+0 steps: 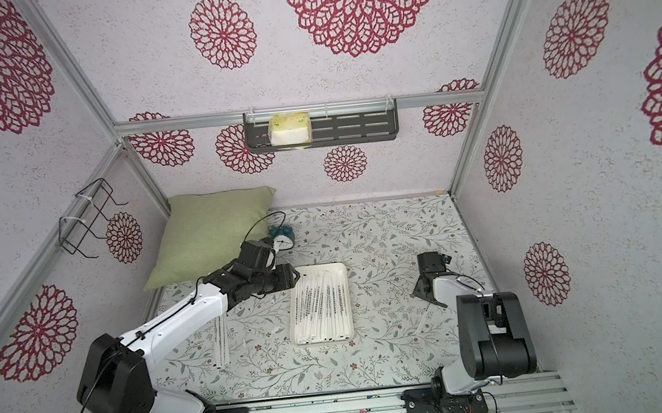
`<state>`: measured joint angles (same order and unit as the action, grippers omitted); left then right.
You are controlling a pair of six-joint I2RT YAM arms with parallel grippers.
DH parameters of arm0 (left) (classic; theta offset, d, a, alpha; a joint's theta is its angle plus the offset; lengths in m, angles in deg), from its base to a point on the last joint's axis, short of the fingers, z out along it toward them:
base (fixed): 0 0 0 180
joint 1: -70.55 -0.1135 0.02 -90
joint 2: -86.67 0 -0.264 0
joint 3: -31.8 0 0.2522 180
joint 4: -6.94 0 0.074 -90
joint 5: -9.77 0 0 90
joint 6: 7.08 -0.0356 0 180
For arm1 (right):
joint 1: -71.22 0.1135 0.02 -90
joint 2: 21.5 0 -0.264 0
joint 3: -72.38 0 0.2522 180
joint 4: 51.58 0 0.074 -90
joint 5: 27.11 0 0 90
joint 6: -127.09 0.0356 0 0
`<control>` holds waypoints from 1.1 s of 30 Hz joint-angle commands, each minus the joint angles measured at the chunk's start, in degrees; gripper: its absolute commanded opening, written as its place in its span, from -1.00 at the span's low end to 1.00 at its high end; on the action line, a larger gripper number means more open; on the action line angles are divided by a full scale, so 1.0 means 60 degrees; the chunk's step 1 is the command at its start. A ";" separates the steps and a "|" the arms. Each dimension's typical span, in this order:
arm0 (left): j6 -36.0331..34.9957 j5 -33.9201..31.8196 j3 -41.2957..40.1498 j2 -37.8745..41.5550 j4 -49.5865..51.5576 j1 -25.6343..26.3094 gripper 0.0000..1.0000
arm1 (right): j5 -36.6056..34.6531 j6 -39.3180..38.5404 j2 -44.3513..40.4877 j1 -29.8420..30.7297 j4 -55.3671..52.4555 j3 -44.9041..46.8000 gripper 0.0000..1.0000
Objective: Put the straws into the storage box
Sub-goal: Pick up the straw from the center of the board, then place the straw in the storage box.
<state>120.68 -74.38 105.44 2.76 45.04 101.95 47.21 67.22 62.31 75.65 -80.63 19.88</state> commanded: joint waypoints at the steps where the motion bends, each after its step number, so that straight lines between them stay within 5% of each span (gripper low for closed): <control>1: -0.0124 -0.0379 -0.0409 0.0546 -0.0019 -0.0129 0.18 | 0.0543 0.0258 -0.0775 0.0705 -0.0824 -0.0200 -0.94; 12: 0.0254 -0.1003 -0.1498 0.1345 -0.0454 -0.0194 0.18 | 0.0883 0.1186 -0.1115 0.3456 -0.2013 -0.1914 -1.00; 21: 0.0356 -0.1756 -0.1205 0.1885 0.1147 -0.0518 0.18 | -0.0028 0.2237 0.1008 0.6602 -0.1413 -0.4525 -1.00; 33: 0.0543 -0.1886 -0.1631 0.2586 0.1883 -0.1780 0.18 | -0.0992 0.2331 0.3137 0.6850 -0.0175 -0.4574 -0.93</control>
<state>123.06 -84.35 96.45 17.73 53.46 92.63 43.97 80.27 80.45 116.96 -82.99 -7.33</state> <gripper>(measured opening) 0.589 0.064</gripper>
